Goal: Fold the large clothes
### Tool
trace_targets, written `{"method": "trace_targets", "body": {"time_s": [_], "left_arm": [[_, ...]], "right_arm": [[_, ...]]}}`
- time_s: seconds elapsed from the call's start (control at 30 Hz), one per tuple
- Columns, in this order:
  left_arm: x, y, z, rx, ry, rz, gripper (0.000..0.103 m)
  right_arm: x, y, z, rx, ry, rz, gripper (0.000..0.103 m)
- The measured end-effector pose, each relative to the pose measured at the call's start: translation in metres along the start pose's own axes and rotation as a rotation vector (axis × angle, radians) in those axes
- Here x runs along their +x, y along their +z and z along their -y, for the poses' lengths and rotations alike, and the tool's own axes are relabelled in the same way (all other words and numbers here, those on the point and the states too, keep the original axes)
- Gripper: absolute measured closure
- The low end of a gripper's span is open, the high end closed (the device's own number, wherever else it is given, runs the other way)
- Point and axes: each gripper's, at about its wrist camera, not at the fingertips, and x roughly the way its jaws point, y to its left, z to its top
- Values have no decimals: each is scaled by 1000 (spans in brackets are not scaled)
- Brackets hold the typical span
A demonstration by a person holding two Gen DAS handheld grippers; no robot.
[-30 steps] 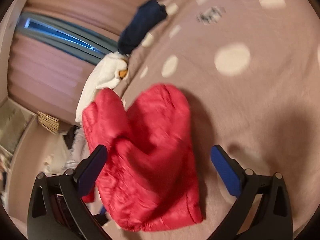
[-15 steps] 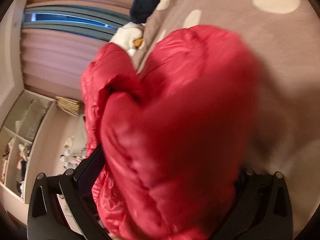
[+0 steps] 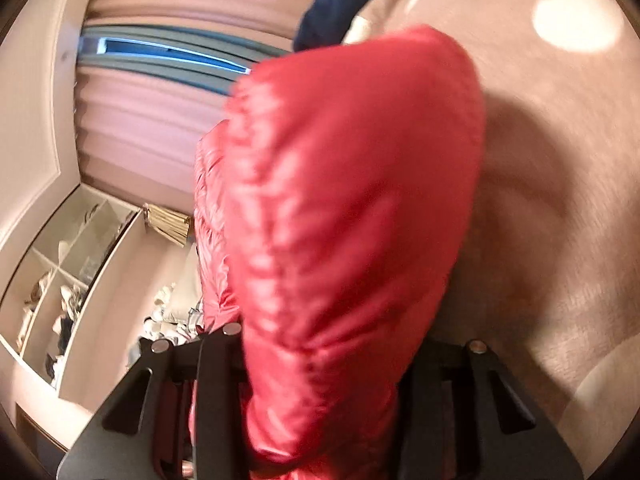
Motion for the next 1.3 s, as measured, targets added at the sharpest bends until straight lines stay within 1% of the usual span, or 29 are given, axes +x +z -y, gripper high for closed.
{"method": "trace_targets", "body": {"time_s": [0.13, 0.3, 0.5, 0.53, 0.57, 0.67, 0.7, 0.73, 0.8, 0.93, 1.03, 1.07, 1.17, 1.23, 1.27, 1.3], "left_arm": [[-21, 2, 17, 58, 10, 41, 16], [-50, 15, 40, 96, -17, 107, 16], [-111, 29, 58, 133, -70, 214, 16], [-114, 33, 62, 139, -76, 229, 16], [-128, 36, 66, 151, -85, 253, 16], [-159, 41, 68, 172, -93, 314, 16], [-172, 36, 67, 178, -93, 334, 16], [-174, 41, 67, 181, -91, 347, 16], [-193, 44, 71, 199, -92, 385, 16], [-213, 51, 65, 223, -93, 440, 16], [-208, 62, 52, 229, -84, 451, 16], [-208, 70, 42, 227, -84, 447, 16], [-187, 101, 18, 210, -108, 412, 16], [-166, 115, -3, 191, -122, 389, 16], [-151, 122, -17, 169, -129, 374, 16], [-128, 129, -38, 127, -134, 346, 16]], "right_arm": [[-2, 0, -19, -28, 33, 16, 66], [-4, 1, -52, -71, 104, 30, 66], [-9, 0, -116, -173, 197, 42, 65], [-9, 0, -128, -191, 220, 43, 65], [-9, -1, -139, -204, 242, 42, 64], [-5, -4, -170, -246, 302, 36, 64], [-1, -6, -179, -258, 317, 35, 64], [0, -11, -191, -274, 335, 33, 63], [3, -16, -211, -298, 370, 28, 63], [12, -31, -232, -337, 426, 8, 62], [33, -29, -240, -364, 435, -8, 62], [42, -28, -243, -362, 432, -18, 62], [71, -21, -243, -367, 407, -29, 62], [98, -14, -234, -353, 357, -44, 62], [110, -12, -228, -342, 330, -52, 62], [128, -9, -219, -329, 285, -62, 62]]}}
